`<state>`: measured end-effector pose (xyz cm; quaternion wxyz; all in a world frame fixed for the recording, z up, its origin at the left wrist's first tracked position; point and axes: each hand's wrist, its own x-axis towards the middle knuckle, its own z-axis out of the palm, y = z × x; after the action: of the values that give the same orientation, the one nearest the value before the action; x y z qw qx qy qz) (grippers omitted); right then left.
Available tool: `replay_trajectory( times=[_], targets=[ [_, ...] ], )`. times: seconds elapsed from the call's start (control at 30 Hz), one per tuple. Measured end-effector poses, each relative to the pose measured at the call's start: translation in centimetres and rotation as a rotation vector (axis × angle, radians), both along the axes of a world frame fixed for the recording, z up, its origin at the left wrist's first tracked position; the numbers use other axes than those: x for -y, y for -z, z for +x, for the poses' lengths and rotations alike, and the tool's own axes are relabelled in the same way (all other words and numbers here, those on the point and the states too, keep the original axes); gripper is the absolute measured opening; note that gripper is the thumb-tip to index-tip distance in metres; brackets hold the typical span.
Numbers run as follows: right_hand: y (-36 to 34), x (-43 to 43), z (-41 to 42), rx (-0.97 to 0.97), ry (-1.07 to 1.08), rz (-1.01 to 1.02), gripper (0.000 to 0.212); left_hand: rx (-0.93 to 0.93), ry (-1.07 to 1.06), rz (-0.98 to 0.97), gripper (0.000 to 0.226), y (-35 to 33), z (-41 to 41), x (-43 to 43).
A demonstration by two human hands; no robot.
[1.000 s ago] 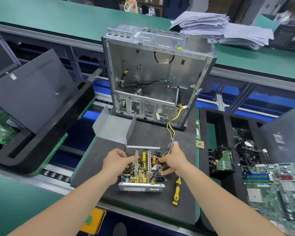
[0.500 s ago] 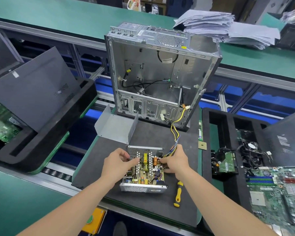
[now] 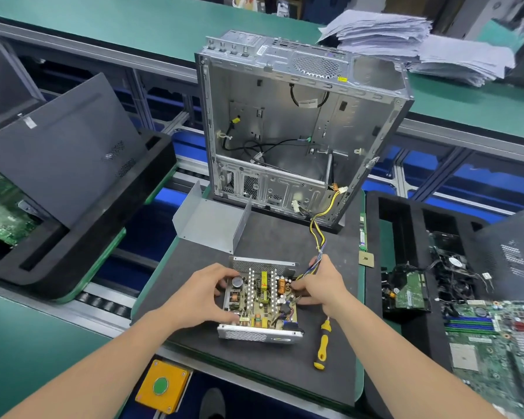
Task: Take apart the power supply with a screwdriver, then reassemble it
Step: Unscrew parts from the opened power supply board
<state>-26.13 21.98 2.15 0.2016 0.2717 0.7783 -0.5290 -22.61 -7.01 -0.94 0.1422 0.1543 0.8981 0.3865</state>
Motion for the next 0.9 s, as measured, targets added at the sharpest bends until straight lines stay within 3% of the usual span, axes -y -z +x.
replay_trajectory(
  times=[0.43, 0.63, 0.8, 0.9],
  targets=[
    [0.5, 0.4, 0.3, -0.095, 0.026, -0.044, 0.052, -0.013, -0.005, 0.123, 0.076, 0.5, -0.8, 0.8],
    [0.5, -0.4, -0.9, -0.118, 0.012, -0.116, 0.006, -0.007, -0.005, 0.140, 0.076, 0.9, -0.8, 0.8],
    [-0.8, -2.7, -1.6, -0.049, -0.153, -0.371, 0.018, 0.062, -0.028, 0.169, 0.084, 1.0, -0.9, 1.1],
    [-0.7, -3.0, -1.8, -0.085, -0.176, -0.355, 0.013, 0.115, -0.039, 0.186, 0.089, 1.4, -1.1, 1.3]
  ],
)
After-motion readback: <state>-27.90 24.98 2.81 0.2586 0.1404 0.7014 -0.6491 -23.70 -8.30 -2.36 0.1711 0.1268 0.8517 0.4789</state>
